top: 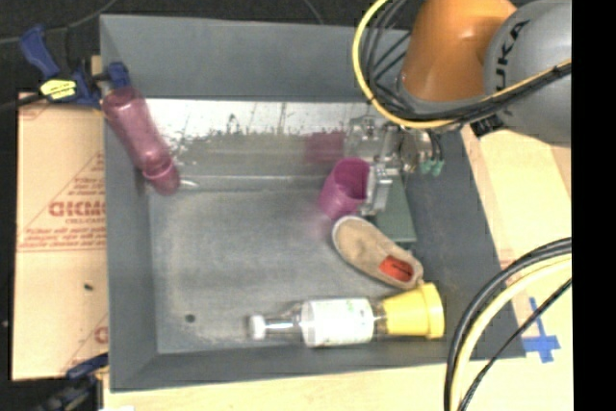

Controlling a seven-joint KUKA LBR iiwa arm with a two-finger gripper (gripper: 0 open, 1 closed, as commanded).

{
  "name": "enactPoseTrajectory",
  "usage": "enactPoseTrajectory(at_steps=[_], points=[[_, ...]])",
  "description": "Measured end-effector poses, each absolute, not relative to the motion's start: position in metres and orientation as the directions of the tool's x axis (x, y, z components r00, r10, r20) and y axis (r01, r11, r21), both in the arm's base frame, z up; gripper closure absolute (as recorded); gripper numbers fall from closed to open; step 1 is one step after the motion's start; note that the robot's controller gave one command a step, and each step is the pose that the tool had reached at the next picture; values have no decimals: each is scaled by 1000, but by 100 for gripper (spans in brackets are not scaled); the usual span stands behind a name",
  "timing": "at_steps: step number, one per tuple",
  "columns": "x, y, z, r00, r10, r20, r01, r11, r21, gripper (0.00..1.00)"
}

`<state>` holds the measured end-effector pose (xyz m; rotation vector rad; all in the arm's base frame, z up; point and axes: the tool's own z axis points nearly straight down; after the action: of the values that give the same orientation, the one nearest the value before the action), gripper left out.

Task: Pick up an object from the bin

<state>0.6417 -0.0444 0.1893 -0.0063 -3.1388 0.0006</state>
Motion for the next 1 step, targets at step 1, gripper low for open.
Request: enactPoseTrajectory(at_steps=[1], points=[[643,-45,195,-1000,3,-5,3,1000,-2,0]])
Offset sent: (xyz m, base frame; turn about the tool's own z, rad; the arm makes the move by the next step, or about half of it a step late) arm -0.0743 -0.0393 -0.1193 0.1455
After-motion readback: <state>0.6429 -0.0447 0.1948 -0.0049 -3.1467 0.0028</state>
